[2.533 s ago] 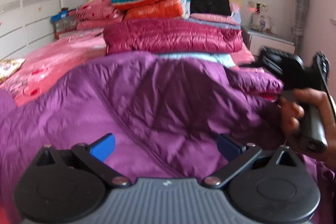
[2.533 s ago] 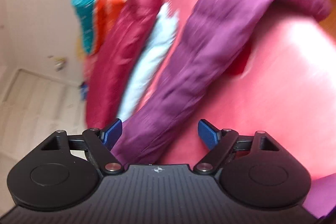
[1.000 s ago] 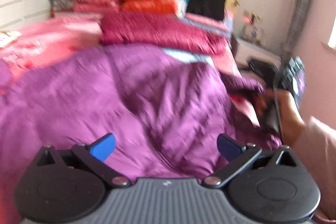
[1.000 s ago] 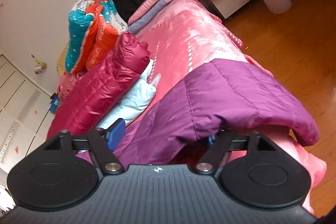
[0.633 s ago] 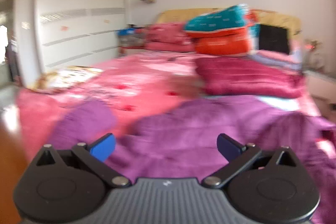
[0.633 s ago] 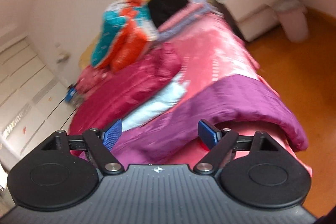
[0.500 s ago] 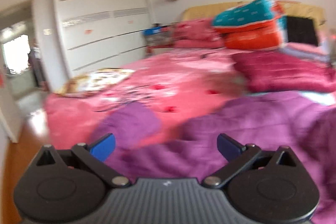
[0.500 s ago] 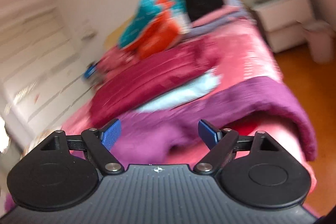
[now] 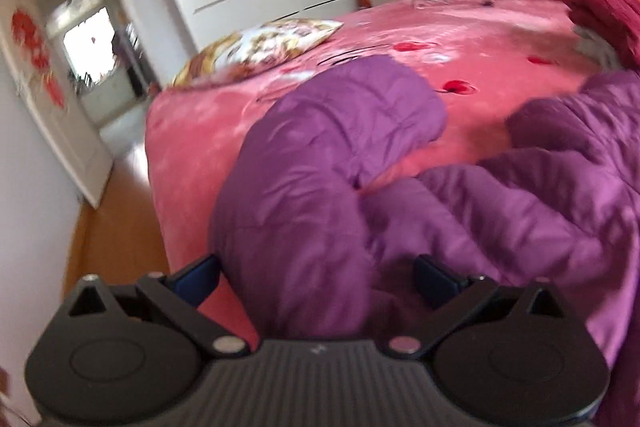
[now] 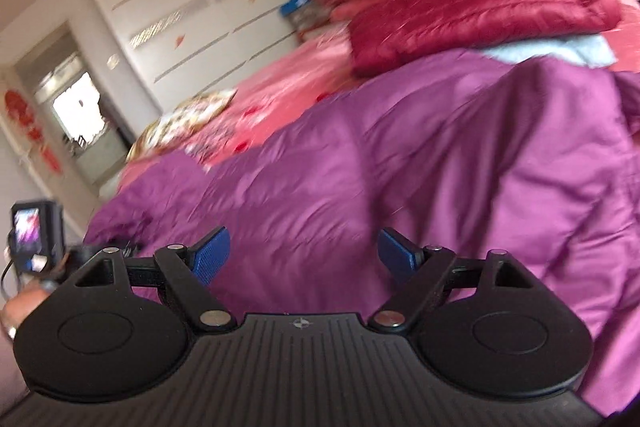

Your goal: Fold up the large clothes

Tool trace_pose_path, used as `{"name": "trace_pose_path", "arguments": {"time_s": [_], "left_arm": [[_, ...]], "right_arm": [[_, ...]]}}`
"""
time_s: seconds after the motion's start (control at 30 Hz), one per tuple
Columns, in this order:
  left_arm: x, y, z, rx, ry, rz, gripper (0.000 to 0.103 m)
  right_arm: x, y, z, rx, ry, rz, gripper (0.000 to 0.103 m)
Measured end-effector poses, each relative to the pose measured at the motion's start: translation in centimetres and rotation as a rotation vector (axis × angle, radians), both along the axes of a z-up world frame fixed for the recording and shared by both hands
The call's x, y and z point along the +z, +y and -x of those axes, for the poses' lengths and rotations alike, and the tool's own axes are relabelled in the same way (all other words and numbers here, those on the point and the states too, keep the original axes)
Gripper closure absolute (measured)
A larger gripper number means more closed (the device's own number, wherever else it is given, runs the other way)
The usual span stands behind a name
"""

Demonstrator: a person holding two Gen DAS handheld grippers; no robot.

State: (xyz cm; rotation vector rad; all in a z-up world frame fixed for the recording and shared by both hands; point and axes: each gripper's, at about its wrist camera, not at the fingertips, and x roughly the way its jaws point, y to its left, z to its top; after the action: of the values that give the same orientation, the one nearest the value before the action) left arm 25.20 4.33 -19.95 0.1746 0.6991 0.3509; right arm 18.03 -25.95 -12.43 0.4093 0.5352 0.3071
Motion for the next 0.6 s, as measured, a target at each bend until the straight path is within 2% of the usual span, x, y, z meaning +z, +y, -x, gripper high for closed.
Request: {"name": "trace_pose_path", "arguments": {"time_s": [0.07, 0.13, 0.17, 0.2, 0.23, 0.33, 0.43, 0.6], "left_arm": [[0.0, 1.0, -0.1, 0.025, -0.029, 0.050, 0.008], [0.0, 1.7, -0.6, 0.029, -0.049, 0.079, 0.024], [0.0, 1.9, -0.6, 0.027, -0.063, 0.088, 0.028], [-0.2, 2.1, -0.6, 0.025, -0.075, 0.099, 0.037], [-0.2, 2.3, -0.6, 0.027, -0.085, 0.112, 0.054], [0.3, 3.6, -0.2, 0.055, -0.125, 0.160, 0.079], [1.2, 5.7, 1.3, 0.106, -0.186, 0.251, 0.085], [2.9, 8.2, 4.9, 0.159, -0.262, 0.299, 0.085]], "right_arm": [[0.0, 0.8, -0.1, 0.020, 0.003, 0.028, 0.001], [-0.1, 1.1, -0.4, 0.019, 0.011, 0.043, 0.001], [-0.1, 0.9, -0.6, 0.013, 0.018, 0.041, 0.000], [-0.1, 0.4, -0.6, 0.006, 0.027, 0.037, 0.000], [-0.4, 0.8, -1.4, -0.001, 0.036, 0.036, 0.000], [-0.7, 0.8, -1.6, -0.018, 0.052, 0.040, 0.000], [-0.2, 1.2, -1.6, -0.024, 0.049, 0.046, 0.000], [0.3, 2.1, -2.7, -0.008, 0.039, 0.040, 0.000]]}}
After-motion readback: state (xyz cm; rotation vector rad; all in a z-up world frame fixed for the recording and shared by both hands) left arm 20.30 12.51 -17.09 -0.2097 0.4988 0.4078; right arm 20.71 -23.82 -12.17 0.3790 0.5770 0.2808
